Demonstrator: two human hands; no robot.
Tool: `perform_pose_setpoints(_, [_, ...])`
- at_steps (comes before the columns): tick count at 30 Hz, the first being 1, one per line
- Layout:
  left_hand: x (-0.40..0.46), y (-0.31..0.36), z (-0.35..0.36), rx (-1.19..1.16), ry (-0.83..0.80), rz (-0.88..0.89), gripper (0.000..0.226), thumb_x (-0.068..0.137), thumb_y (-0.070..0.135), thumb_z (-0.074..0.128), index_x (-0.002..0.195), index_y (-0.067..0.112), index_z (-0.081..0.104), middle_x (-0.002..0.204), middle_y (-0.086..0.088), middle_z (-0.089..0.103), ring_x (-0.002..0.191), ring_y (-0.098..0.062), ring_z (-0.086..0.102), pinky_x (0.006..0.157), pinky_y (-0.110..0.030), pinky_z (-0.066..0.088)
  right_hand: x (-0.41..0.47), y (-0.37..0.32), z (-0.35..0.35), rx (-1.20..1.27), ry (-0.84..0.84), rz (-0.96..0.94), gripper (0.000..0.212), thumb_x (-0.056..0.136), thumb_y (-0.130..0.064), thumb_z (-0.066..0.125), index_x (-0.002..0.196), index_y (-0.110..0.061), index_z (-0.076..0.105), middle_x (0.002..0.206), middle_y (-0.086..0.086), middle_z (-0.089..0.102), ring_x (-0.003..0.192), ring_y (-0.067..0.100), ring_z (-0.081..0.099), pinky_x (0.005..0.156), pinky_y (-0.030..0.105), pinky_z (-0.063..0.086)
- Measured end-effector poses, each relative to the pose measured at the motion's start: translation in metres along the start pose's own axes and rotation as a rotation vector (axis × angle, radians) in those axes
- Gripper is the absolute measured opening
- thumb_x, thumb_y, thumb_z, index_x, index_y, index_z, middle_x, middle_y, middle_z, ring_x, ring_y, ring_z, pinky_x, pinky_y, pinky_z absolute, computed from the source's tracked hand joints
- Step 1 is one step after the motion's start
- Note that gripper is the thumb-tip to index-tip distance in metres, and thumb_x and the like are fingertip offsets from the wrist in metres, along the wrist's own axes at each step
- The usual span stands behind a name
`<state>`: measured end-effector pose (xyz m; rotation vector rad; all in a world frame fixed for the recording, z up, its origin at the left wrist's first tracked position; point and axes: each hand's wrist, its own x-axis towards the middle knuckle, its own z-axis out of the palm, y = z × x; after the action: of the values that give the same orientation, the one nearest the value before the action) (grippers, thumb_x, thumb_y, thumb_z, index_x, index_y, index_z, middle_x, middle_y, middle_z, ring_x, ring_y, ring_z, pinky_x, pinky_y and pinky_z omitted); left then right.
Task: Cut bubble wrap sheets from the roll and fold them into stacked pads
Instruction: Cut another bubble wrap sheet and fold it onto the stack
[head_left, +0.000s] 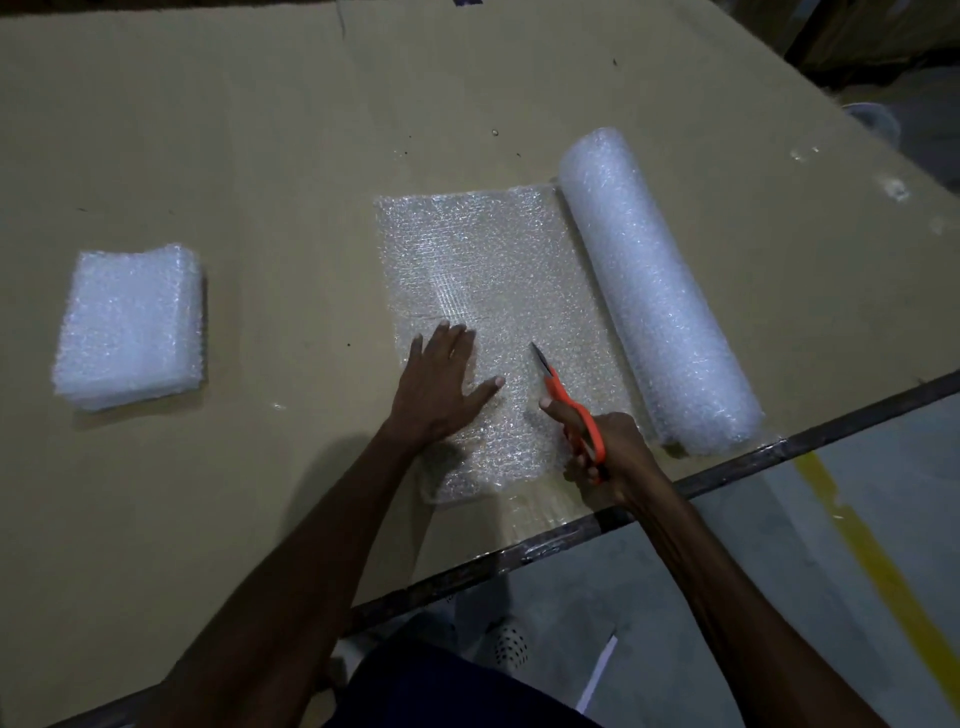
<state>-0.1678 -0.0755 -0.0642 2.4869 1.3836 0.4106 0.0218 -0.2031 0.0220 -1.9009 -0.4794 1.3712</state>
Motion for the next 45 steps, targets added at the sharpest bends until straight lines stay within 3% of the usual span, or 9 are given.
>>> perform_pose_setpoints(6, [0.056,-0.013,-0.005,0.05,-0.106,0.024,0.085,0.098,0.068,0.025,0.157,0.007,0.02,0.166,-0.012,0.012,0.154,-0.026,0.005,0.123,-0.051,0.003,0.01,-0.009,0.006,-0.012,0.011,-0.024,0.05,0.068,-0.05,0.091,0.067,-0.008,0.064,0.052,0.007,0.051,0.039,0.014,0.04,0.038,0.021,0.029])
perform_pose_setpoints(9, [0.071,-0.027,-0.003,0.112,-0.148,0.052,0.093,0.095,0.073,0.018,0.158,0.005,0.017,0.167,-0.013,0.008,0.154,-0.027,0.003,0.123,-0.052,0.003,0.013,-0.01,0.008,-0.007,0.027,0.004,0.046,0.069,-0.043,0.092,0.062,-0.008,0.063,0.05,0.007,0.05,0.036,0.014,0.038,0.038,0.021,0.027])
perform_pose_setpoints(14, [0.072,-0.038,0.004,0.113,-0.156,0.077,0.098,0.09,0.077,0.011,0.159,0.007,0.012,0.167,-0.01,0.005,0.154,-0.023,0.001,0.124,-0.05,0.002,0.013,-0.01,0.007,0.003,0.036,0.003,0.047,0.07,-0.04,0.092,0.071,-0.002,0.064,0.051,0.01,0.048,0.035,0.014,0.036,0.036,0.019,0.026])
perform_pose_setpoints(22, [0.071,-0.04,0.004,0.09,-0.143,0.087,0.094,0.094,0.074,0.018,0.159,0.006,0.014,0.167,-0.011,0.006,0.154,-0.023,0.002,0.123,-0.05,0.002,0.016,-0.018,0.015,-0.042,0.066,0.015,0.047,0.071,-0.04,0.091,0.067,-0.003,0.063,0.049,0.009,0.048,0.034,0.015,0.035,0.038,0.019,0.027])
perform_pose_setpoints(26, [0.071,-0.04,0.005,0.086,-0.149,0.084,0.093,0.094,0.073,0.018,0.159,0.007,0.012,0.167,-0.011,0.004,0.155,-0.023,0.0,0.123,-0.049,0.0,0.014,-0.014,0.014,-0.021,0.054,0.013,0.052,0.068,-0.048,0.091,0.078,-0.001,0.069,0.054,0.009,0.049,0.038,0.015,0.036,0.038,0.02,0.026])
perform_pose_setpoints(32, [0.07,-0.039,0.005,0.077,-0.139,0.091,0.09,0.097,0.071,0.023,0.159,0.006,0.011,0.167,-0.011,0.003,0.154,-0.023,0.0,0.123,-0.048,-0.002,0.018,-0.025,0.019,-0.048,0.065,0.015,0.048,0.07,-0.049,0.09,0.067,-0.007,0.065,0.051,0.006,0.049,0.036,0.012,0.037,0.038,0.019,0.028])
perform_pose_setpoints(37, [0.07,-0.039,0.005,0.073,-0.145,0.084,0.09,0.098,0.071,0.024,0.159,0.007,0.009,0.167,-0.01,0.002,0.154,-0.022,-0.002,0.123,-0.048,-0.002,0.014,-0.018,0.016,-0.06,0.067,0.028,0.054,0.068,-0.049,0.09,0.081,-0.001,0.07,0.054,0.008,0.05,0.037,0.012,0.036,0.038,0.019,0.027])
perform_pose_setpoints(45, [0.07,-0.039,0.004,0.07,-0.134,0.079,0.09,0.098,0.07,0.027,0.159,0.006,0.011,0.167,-0.011,0.004,0.155,-0.023,0.0,0.123,-0.048,-0.002,0.017,-0.023,0.019,-0.006,0.029,0.009,0.054,0.066,-0.056,0.088,0.076,-0.006,0.07,0.058,0.006,0.053,0.043,0.013,0.041,0.038,0.019,0.03])
